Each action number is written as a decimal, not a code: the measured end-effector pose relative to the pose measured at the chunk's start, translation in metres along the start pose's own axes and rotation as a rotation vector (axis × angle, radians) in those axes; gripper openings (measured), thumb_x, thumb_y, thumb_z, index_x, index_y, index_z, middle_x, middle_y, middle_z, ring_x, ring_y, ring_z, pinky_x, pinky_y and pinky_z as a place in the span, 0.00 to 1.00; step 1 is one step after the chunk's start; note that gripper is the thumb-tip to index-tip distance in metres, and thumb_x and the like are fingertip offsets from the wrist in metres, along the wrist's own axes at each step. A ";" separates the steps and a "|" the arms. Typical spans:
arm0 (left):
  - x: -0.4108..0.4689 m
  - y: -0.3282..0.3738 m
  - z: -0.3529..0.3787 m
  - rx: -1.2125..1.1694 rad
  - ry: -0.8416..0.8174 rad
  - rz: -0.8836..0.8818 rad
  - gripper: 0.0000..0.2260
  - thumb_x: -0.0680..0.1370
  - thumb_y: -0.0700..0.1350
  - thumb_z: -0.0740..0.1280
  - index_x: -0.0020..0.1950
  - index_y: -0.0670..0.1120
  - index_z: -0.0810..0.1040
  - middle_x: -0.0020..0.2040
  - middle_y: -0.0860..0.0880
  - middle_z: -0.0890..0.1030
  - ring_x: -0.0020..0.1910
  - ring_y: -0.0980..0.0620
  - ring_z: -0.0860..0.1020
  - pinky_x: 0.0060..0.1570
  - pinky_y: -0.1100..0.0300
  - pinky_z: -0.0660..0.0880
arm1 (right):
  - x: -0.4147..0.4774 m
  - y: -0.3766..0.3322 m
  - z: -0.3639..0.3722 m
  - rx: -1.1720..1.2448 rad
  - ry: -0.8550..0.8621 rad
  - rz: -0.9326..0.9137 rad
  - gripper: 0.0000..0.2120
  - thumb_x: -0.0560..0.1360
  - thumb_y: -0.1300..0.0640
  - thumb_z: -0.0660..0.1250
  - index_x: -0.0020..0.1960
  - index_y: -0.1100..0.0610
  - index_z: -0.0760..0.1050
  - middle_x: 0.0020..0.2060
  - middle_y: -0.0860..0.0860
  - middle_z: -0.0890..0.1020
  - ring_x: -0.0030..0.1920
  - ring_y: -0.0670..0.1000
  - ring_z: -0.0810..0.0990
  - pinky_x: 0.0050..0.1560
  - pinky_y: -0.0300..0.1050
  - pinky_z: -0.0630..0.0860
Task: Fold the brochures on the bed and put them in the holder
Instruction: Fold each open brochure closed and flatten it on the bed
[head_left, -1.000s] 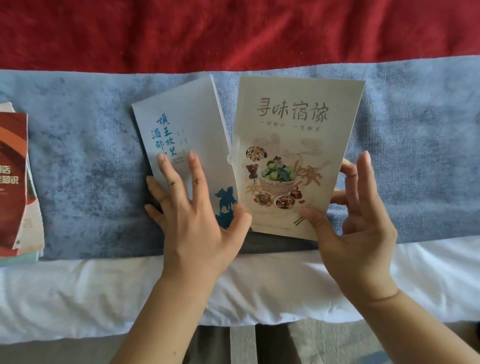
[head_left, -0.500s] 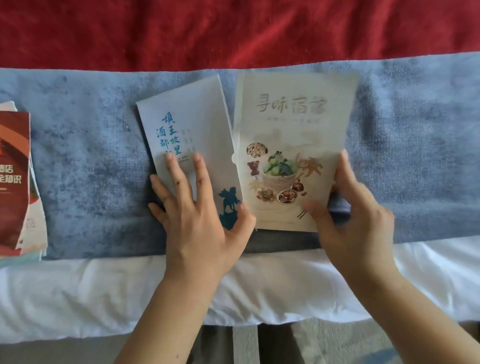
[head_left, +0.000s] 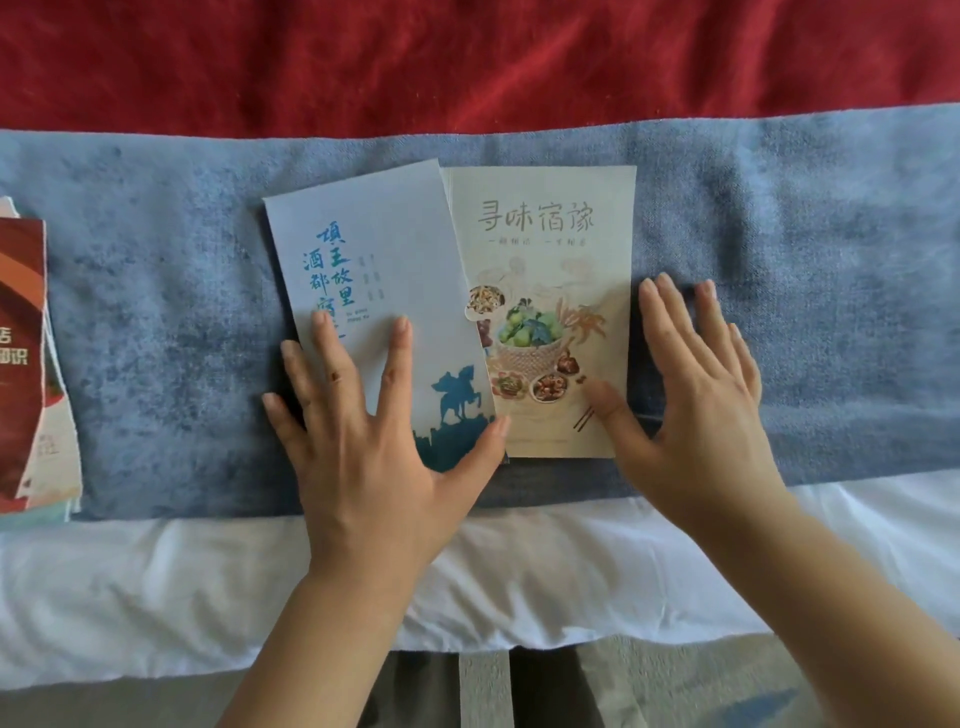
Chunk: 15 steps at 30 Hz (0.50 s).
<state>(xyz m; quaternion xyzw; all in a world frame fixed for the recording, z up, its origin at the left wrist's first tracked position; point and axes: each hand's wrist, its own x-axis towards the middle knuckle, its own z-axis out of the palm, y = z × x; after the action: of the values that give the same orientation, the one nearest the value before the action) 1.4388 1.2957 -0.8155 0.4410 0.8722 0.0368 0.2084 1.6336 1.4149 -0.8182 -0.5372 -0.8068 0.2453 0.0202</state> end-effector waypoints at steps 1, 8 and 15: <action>0.000 -0.003 -0.001 -0.001 0.012 0.000 0.48 0.71 0.79 0.58 0.84 0.53 0.56 0.83 0.36 0.45 0.81 0.30 0.48 0.77 0.31 0.49 | 0.003 -0.001 0.000 -0.001 -0.017 0.002 0.38 0.80 0.39 0.61 0.83 0.56 0.57 0.82 0.50 0.59 0.84 0.55 0.48 0.82 0.56 0.47; 0.023 -0.020 -0.013 -0.045 0.084 -0.060 0.53 0.69 0.81 0.59 0.84 0.54 0.46 0.83 0.35 0.50 0.81 0.37 0.53 0.80 0.39 0.49 | 0.047 -0.018 0.002 -0.049 -0.048 -0.014 0.40 0.84 0.39 0.53 0.84 0.62 0.41 0.84 0.54 0.49 0.83 0.53 0.41 0.81 0.50 0.36; 0.046 -0.003 -0.005 -0.112 0.121 0.087 0.45 0.72 0.74 0.63 0.83 0.52 0.60 0.82 0.35 0.52 0.80 0.33 0.55 0.77 0.38 0.57 | 0.064 -0.069 0.029 0.003 -0.065 -0.101 0.37 0.85 0.42 0.52 0.84 0.61 0.42 0.84 0.58 0.44 0.83 0.57 0.39 0.81 0.52 0.36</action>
<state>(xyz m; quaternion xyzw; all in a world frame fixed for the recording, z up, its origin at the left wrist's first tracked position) 1.4106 1.3305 -0.8273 0.4632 0.8597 0.1210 0.1780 1.5389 1.4391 -0.8294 -0.4875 -0.8327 0.2626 0.0071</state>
